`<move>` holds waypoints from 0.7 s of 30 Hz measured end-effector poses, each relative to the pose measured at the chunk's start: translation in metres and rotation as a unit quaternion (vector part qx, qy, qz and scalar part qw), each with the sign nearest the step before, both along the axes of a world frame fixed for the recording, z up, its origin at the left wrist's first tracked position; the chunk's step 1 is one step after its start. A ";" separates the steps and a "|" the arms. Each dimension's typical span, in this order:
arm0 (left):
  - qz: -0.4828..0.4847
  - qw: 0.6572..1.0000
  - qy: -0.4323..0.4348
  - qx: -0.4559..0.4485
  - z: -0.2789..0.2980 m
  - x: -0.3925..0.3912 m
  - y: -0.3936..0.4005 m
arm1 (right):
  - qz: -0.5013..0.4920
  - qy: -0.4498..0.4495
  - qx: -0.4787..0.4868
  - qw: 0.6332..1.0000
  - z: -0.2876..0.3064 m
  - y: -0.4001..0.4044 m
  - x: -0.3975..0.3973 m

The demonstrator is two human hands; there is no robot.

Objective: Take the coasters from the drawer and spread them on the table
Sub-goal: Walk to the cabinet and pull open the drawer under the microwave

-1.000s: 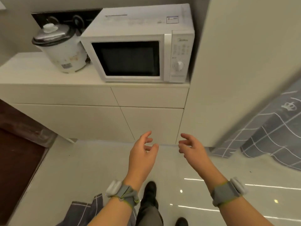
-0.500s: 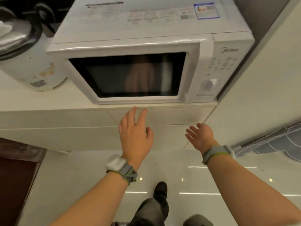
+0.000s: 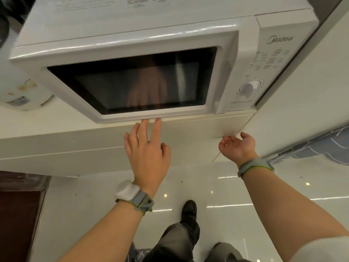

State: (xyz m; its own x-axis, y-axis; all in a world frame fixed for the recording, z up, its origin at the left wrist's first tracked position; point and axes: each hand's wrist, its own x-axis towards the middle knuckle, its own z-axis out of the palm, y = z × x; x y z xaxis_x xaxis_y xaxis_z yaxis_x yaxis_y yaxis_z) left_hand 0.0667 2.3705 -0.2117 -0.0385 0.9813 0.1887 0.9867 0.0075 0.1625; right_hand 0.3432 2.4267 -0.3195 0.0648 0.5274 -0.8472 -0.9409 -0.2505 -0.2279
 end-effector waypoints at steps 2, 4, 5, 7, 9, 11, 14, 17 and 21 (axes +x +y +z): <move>-0.002 1.000 0.002 0.002 -0.001 0.000 -0.001 | 0.023 -0.010 -0.002 1.000 -0.001 -0.006 0.002; -0.002 1.000 0.001 0.000 -0.002 -0.001 -0.001 | 0.055 -0.028 -0.003 0.998 0.001 -0.013 -0.001; -0.001 1.000 0.001 -0.003 -0.003 -0.001 -0.003 | 0.069 -0.035 -0.005 0.997 0.001 -0.018 -0.001; -0.007 1.000 -0.002 -0.017 -0.005 -0.001 -0.008 | 0.093 -0.039 -0.002 0.995 0.005 -0.028 0.005; -0.013 0.999 0.000 -0.034 -0.008 0.000 -0.015 | 0.124 -0.036 0.005 0.992 0.007 -0.036 0.014; -0.018 0.999 0.007 -0.040 -0.009 0.003 -0.022 | 0.135 -0.038 -0.003 0.990 0.011 -0.046 0.022; -0.018 0.999 0.024 -0.040 -0.009 0.002 -0.021 | 0.146 -0.056 0.011 0.988 0.018 -0.056 0.024; -0.014 0.999 0.016 -0.029 -0.007 0.005 -0.017 | 0.216 -0.216 0.004 0.952 0.041 -0.049 0.026; -0.003 1.000 -0.004 -0.013 -0.007 0.008 -0.011 | 0.209 -0.406 0.034 0.889 0.073 -0.032 0.028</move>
State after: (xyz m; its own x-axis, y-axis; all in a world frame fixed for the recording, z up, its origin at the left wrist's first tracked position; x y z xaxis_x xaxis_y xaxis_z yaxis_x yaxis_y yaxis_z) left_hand 0.0751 2.3595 -0.2183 -0.0343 0.9860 0.1634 0.9855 0.0062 0.1693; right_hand 0.3710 2.3951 -0.2468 0.4277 0.6967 -0.5759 -0.2875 -0.4992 -0.8174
